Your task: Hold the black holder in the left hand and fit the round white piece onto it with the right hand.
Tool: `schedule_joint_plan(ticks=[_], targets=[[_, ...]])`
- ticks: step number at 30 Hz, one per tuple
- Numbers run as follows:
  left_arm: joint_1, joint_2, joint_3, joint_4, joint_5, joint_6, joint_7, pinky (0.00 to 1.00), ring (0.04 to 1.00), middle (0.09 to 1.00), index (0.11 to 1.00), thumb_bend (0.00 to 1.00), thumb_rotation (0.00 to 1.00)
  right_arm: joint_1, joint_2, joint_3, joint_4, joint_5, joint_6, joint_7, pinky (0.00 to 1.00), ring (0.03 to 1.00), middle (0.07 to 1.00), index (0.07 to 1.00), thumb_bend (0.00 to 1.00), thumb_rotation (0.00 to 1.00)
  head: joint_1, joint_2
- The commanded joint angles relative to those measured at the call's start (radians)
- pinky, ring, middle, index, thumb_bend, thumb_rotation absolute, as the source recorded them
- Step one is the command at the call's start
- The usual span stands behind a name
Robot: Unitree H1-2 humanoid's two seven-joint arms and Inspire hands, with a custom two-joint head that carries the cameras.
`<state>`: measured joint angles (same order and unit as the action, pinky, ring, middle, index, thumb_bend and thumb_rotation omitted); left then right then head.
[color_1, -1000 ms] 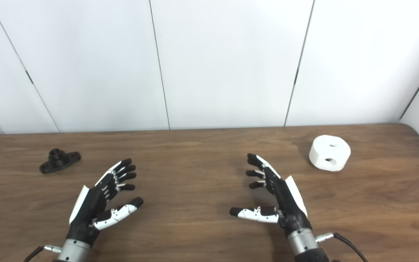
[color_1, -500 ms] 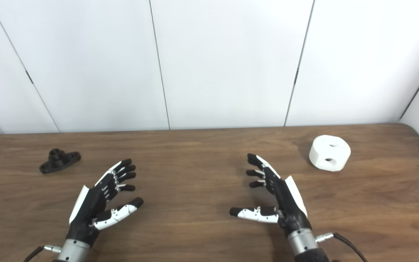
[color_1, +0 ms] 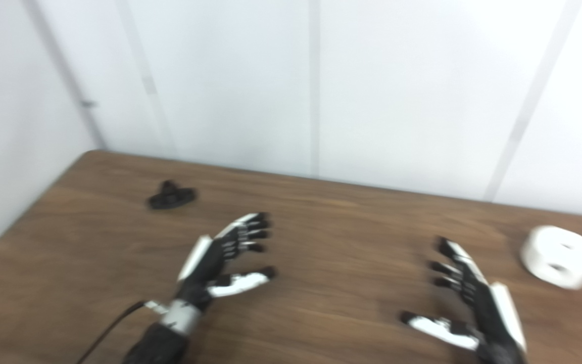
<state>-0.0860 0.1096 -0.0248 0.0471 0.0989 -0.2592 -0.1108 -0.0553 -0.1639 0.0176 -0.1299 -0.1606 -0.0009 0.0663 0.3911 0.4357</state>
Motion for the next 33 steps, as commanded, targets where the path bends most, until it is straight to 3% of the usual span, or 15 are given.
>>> schedule_joint_plan(ticks=[1,3,6,14,24,28,33], targets=[[0.005,-0.026,-0.017,0.043,0.005,-0.042,0.023,0.70,0.830,0.863,0.870,0.71,0.16,-0.016,0.002,-0.004,-0.052,0.018,0.003,0.004,0.77,0.817,0.912,0.928,0.69,0.00,0.006,-0.004],[0.003,-0.033,-0.018,0.050,0.016,-0.044,0.032,0.70,0.832,0.862,0.868,0.71,0.15,-0.015,0.000,-0.001,-0.058,0.009,0.002,0.003,0.79,0.830,0.916,0.934,0.68,0.00,0.009,-0.007],[0.003,-0.040,-0.019,0.051,0.034,-0.042,0.046,0.69,0.826,0.854,0.859,0.70,0.15,-0.016,-0.004,0.004,-0.054,-0.028,-0.022,-0.010,0.70,0.801,0.899,0.916,0.69,0.00,0.012,-0.013],[-0.002,-0.038,-0.015,0.062,0.027,-0.075,0.055,0.66,0.800,0.836,0.833,0.68,0.09,-0.013,0.001,0.006,-0.064,-0.049,-0.013,-0.008,0.64,0.786,0.897,0.906,0.69,0.00,0.018,-0.019],[-0.005,-0.034,0.007,0.005,0.026,-0.055,0.068,0.58,0.703,0.752,0.784,0.67,0.00,-0.015,-0.002,0.002,-0.070,-0.039,-0.002,0.001,0.65,0.791,0.895,0.907,0.68,0.00,0.037,-0.017],[-0.022,0.016,0.020,-0.042,-0.024,0.004,0.025,0.56,0.674,0.749,0.776,0.69,0.00,-0.015,-0.001,-0.002,-0.075,-0.031,0.006,0.001,0.66,0.797,0.898,0.908,0.68,0.00,0.039,-0.012],[-0.061,0.128,0.030,-0.123,-0.082,0.157,-0.080,0.50,0.586,0.698,0.738,0.75,0.08,-0.017,-0.006,-0.005,-0.069,-0.021,-0.003,0.004,0.66,0.797,0.898,0.909,0.68,0.00,0.044,-0.013]])
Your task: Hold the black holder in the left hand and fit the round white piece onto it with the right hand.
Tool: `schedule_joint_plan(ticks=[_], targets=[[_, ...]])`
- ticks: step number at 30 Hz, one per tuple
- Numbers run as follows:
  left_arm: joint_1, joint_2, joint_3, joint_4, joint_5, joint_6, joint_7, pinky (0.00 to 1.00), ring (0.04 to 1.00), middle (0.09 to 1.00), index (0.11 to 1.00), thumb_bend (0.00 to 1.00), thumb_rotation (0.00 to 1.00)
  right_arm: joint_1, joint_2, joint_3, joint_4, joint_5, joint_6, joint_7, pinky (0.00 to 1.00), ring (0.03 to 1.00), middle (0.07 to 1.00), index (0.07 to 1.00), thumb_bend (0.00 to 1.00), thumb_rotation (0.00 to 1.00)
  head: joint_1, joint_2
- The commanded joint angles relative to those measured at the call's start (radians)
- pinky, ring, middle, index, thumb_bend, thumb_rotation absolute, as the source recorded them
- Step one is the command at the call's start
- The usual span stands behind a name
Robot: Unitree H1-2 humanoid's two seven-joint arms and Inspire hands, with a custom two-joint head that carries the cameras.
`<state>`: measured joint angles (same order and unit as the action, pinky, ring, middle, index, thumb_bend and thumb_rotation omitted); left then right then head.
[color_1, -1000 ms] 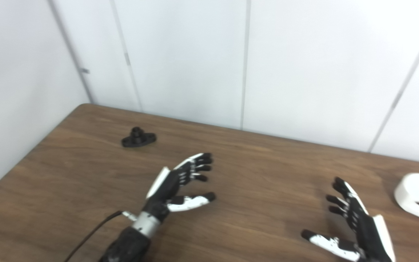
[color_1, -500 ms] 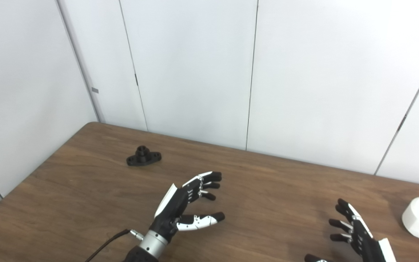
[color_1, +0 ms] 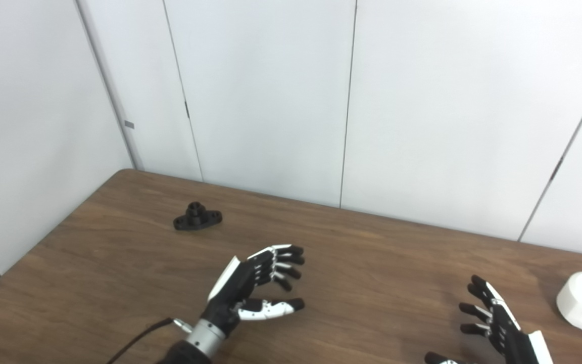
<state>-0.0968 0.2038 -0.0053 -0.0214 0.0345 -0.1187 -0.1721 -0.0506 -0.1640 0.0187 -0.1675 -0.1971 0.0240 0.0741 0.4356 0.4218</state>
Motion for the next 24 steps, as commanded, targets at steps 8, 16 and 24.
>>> schedule_joint_plan(ticks=[8,16,24], targets=[[-0.110,0.180,0.026,-0.113,0.038,0.045,-0.050,0.56,0.673,0.724,0.696,0.71,0.01,-0.023,-0.011,-0.007,-0.031,0.010,-0.025,-0.005,0.65,0.789,0.894,0.900,0.68,0.00,0.012,0.003],[-0.149,0.267,0.085,-0.192,0.110,0.174,-0.048,0.55,0.691,0.751,0.753,0.72,0.00,-0.019,-0.010,-0.007,-0.036,0.018,-0.021,0.001,0.65,0.792,0.895,0.903,0.68,0.00,0.013,0.006],[-0.189,0.314,0.119,-0.229,0.164,0.285,-0.042,0.61,0.710,0.737,0.724,0.74,0.00,-0.018,-0.012,-0.006,-0.039,0.015,-0.017,0.001,0.62,0.780,0.888,0.896,0.69,0.00,0.016,0.012]])
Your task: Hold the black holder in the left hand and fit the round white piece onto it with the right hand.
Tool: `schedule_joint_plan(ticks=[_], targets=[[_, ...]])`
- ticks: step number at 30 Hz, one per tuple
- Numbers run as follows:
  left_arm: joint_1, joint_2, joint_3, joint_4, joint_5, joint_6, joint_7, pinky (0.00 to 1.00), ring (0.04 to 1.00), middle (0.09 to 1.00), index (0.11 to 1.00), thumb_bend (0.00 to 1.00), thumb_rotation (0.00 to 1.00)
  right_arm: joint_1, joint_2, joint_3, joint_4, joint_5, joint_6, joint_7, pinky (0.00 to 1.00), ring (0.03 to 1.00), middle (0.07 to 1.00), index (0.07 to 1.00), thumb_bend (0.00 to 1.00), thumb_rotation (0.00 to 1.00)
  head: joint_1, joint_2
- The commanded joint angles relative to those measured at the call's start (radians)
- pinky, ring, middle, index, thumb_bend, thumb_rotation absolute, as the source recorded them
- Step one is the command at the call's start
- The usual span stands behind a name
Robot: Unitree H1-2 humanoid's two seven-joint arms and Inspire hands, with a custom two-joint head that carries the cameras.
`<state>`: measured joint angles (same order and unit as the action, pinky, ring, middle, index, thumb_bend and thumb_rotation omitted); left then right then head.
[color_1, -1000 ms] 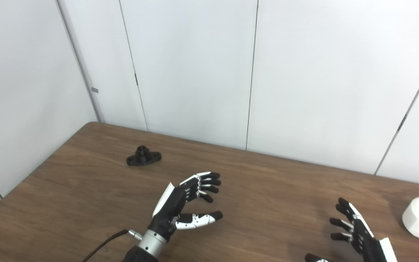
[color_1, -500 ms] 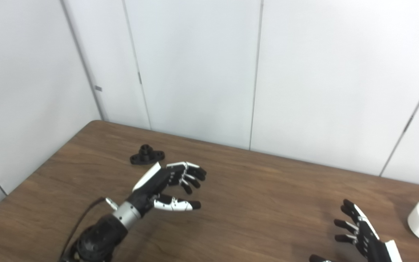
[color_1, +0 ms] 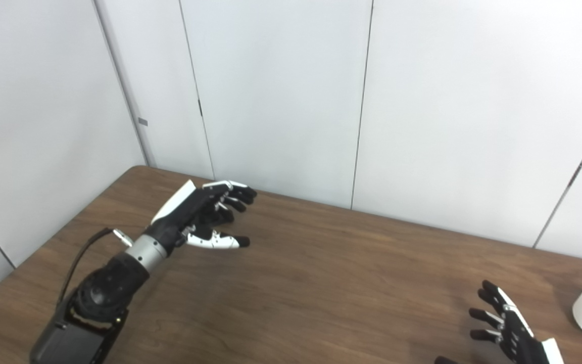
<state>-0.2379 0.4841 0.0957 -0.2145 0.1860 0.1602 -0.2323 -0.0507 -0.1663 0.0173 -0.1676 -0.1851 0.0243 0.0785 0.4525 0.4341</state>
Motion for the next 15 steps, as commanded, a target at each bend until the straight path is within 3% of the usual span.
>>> schedule_joint_plan(ticks=[1,6,11,15], targets=[[-0.053,0.037,0.022,-0.041,0.018,0.021,0.018,0.63,0.722,0.746,0.724,0.75,0.00,-0.017,-0.009,-0.004,-0.043,0.003,-0.013,-0.003,0.62,0.781,0.890,0.896,0.69,0.00,-0.001,0.000],[-0.087,0.053,0.063,-0.042,0.024,0.064,0.027,0.68,0.767,0.777,0.727,0.79,0.02,-0.016,-0.012,-0.002,-0.043,-0.003,-0.012,-0.003,0.62,0.781,0.886,0.895,0.69,0.00,-0.001,0.002],[-0.118,0.100,0.096,0.036,0.001,0.029,0.017,0.68,0.748,0.780,0.733,0.77,0.05,-0.013,-0.015,-0.007,-0.049,0.004,-0.013,-0.002,0.62,0.766,0.883,0.888,0.69,0.00,-0.003,0.006],[-0.138,0.112,0.107,0.084,0.022,0.012,0.058,0.68,0.777,0.802,0.732,0.79,0.06,-0.010,-0.017,-0.010,-0.056,0.007,-0.006,0.000,0.61,0.759,0.878,0.883,0.69,0.00,-0.001,0.009]])
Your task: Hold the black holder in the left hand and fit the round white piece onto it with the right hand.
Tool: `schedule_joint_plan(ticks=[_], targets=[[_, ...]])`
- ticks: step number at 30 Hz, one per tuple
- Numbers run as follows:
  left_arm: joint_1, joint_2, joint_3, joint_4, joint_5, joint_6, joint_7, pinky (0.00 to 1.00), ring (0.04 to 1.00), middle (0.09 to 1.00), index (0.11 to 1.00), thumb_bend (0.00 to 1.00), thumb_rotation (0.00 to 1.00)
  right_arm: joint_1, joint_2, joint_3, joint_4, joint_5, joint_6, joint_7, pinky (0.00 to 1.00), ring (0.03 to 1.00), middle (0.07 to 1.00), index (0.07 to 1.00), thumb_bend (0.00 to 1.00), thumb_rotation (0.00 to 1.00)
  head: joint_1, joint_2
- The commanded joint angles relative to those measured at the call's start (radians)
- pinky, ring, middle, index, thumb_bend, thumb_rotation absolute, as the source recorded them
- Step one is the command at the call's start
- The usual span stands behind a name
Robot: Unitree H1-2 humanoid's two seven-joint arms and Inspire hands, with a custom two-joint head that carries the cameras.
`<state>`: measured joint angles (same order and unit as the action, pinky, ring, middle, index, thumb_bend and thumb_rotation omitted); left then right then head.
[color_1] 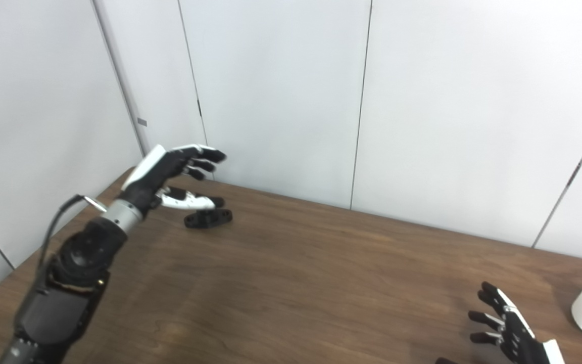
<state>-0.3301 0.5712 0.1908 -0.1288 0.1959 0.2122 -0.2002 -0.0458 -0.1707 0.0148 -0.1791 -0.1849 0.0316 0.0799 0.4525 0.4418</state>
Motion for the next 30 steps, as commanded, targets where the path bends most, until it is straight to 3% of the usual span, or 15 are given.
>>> schedule_joint_plan(ticks=[1,6,9,13,16,20,25,30], targets=[[-0.048,0.031,0.010,0.006,0.023,-0.043,0.035,0.69,0.787,0.810,0.736,0.80,0.07,-0.015,-0.012,-0.007,-0.045,0.005,-0.014,-0.002,0.61,0.757,0.877,0.882,0.70,0.00,-0.001,0.001],[-0.061,0.060,-0.002,0.047,0.077,-0.046,0.056,0.70,0.794,0.824,0.753,0.80,0.07,-0.011,-0.013,-0.005,-0.053,0.005,-0.007,-0.001,0.60,0.754,0.874,0.880,0.70,0.00,-0.004,0.006],[-0.065,0.084,-0.020,0.074,0.122,-0.049,0.064,0.75,0.826,0.837,0.764,0.81,0.09,-0.009,-0.014,-0.005,-0.056,0.006,-0.006,-0.002,0.61,0.756,0.870,0.880,0.70,0.00,-0.006,0.008],[-0.066,0.116,-0.050,0.088,0.185,0.002,0.047,0.89,0.930,0.907,0.807,0.85,0.15,-0.006,-0.016,-0.004,-0.063,0.006,0.000,0.000,0.60,0.755,0.866,0.880,0.70,0.00,-0.007,0.011],[-0.065,0.133,-0.073,0.104,0.237,0.024,0.056,0.86,0.977,0.962,0.833,0.90,0.19,-0.006,-0.018,-0.003,-0.064,0.005,0.001,0.000,0.60,0.753,0.865,0.885,0.70,0.00,-0.007,0.011],[-0.063,0.143,-0.100,0.120,0.310,0.065,0.065,0.86,0.999,0.997,0.848,0.94,0.24,-0.003,-0.017,-0.003,-0.072,0.006,0.006,0.000,0.60,0.751,0.867,0.883,0.70,0.00,-0.009,0.017],[-0.067,0.156,-0.130,0.144,0.358,0.117,0.034,0.98,1.000,1.000,0.871,1.00,0.29,0.002,-0.016,-0.003,-0.085,0.006,0.022,0.001,0.62,0.758,0.871,0.887,0.70,0.00,-0.012,0.020],[-0.073,0.173,-0.173,0.181,0.395,0.150,0.009,1.00,1.000,1.000,0.870,1.00,0.34,0.002,-0.016,-0.003,-0.089,0.007,0.026,0.000,0.61,0.759,0.874,0.888,0.70,0.00,-0.012,0.023]])
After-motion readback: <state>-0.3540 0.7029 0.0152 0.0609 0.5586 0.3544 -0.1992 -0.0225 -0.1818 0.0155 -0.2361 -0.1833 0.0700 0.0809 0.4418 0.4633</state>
